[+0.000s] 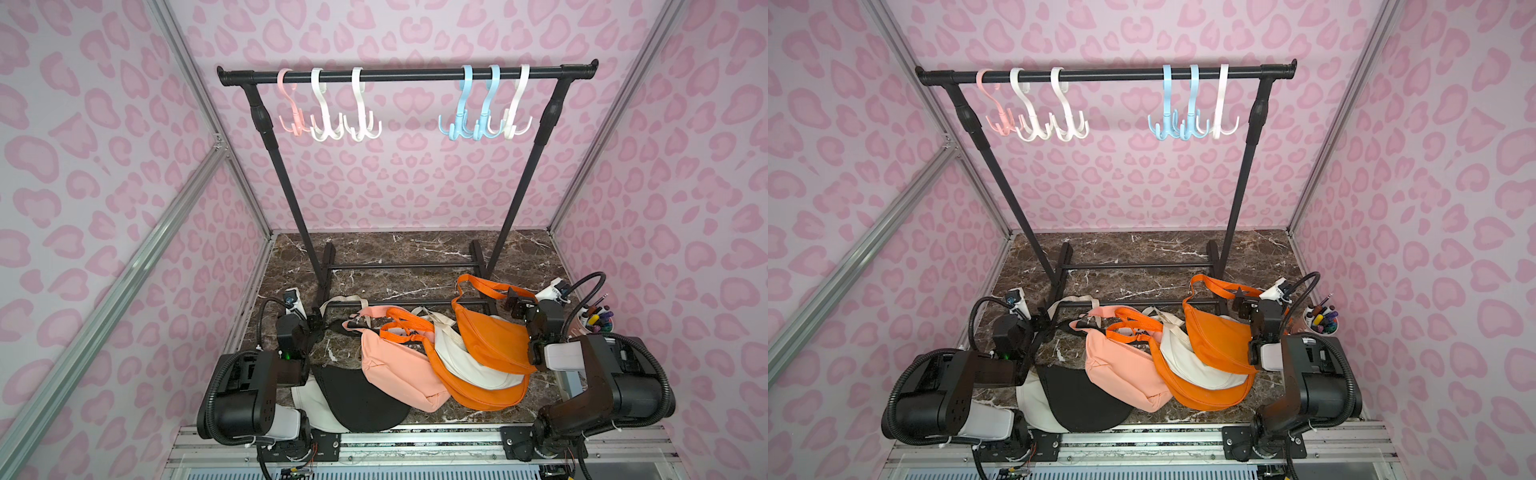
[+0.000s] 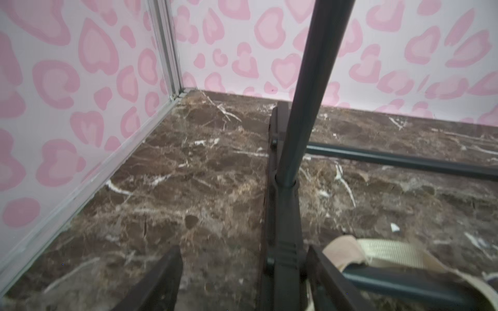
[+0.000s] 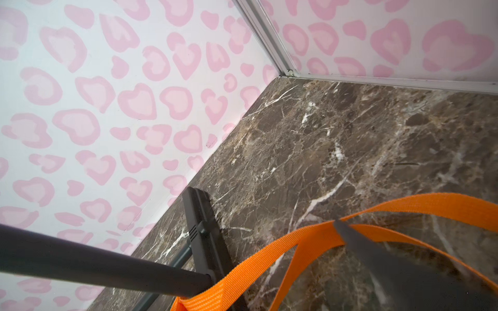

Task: Take the bag off the hook
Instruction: Reset both arms

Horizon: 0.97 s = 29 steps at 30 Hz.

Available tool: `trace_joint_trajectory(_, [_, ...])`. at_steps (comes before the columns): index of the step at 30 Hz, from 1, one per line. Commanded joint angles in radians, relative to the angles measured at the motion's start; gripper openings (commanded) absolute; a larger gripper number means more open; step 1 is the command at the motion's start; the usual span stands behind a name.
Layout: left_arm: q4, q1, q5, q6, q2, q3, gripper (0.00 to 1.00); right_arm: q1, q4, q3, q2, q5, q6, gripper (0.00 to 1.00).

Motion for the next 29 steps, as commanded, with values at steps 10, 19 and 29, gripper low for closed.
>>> trace_joint_trajectory(10, [-0.076, -0.059, -0.140, 0.017, 0.012, 0.083, 0.97, 0.016, -0.035, 0.018, 0.000, 0.010, -0.033, 1.00])
trace_joint_trajectory(19, [-0.094, -0.054, -0.129, 0.015, 0.012, 0.093, 0.97, 0.035, -0.063, 0.035, 0.004, 0.008, -0.057, 1.00])
trace_joint_trajectory(29, [-0.091, -0.054, -0.128, 0.016, 0.010, 0.089, 0.97, 0.036, -0.064, 0.035, 0.004, 0.011, -0.057, 1.00])
